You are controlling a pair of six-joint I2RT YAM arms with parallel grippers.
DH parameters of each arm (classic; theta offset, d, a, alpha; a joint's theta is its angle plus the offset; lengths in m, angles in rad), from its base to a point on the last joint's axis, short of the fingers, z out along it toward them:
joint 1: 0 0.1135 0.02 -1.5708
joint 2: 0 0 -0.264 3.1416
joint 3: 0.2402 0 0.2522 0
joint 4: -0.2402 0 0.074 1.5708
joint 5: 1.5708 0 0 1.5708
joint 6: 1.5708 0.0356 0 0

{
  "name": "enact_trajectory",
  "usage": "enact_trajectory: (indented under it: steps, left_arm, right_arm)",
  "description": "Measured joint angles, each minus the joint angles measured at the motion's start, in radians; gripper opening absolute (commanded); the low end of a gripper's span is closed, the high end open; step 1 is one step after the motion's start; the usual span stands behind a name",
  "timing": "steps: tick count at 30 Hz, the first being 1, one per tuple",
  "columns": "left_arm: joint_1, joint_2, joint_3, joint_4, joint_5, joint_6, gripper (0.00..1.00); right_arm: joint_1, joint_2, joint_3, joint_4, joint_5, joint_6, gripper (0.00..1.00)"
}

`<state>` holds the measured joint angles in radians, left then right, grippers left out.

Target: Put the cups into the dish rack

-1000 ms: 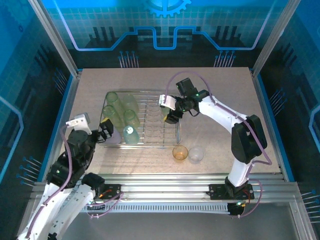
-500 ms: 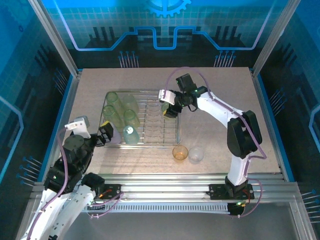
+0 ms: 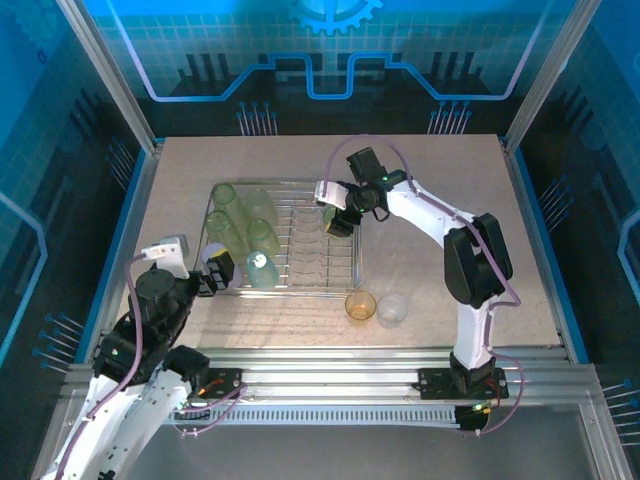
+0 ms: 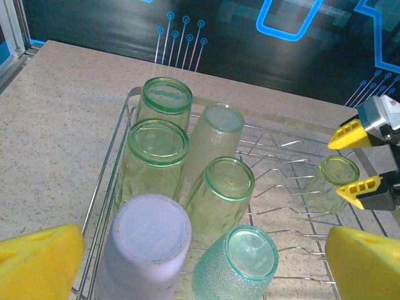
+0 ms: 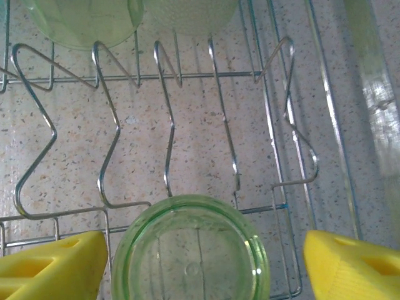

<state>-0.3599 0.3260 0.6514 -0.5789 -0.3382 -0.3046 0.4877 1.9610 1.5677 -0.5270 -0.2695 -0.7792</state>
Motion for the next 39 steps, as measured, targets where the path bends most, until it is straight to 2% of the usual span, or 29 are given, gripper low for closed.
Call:
enact_trajectory:
  steps: [9,24,31,39]
  left_arm:
    - [0.000,0.000,-0.008,0.000,0.029,0.001,1.00]
    - [0.000,0.009,-0.011,0.000,0.049,0.018,0.99]
    - [0.000,0.010,-0.011,0.001,0.057,0.019,0.99]
    - [0.000,0.023,-0.013,0.002,0.067,0.019,0.99]
  right_arm:
    - [0.000,0.030,0.011,-0.024,0.001,0.000,0.78]
    - [0.000,0.028,0.013,-0.034,0.000,0.027,0.47]
    - [-0.011,-0.022,-0.092,0.082,-0.031,0.073,0.40]
    - [-0.047,-0.045,-0.172,0.217,-0.084,0.142,0.40]
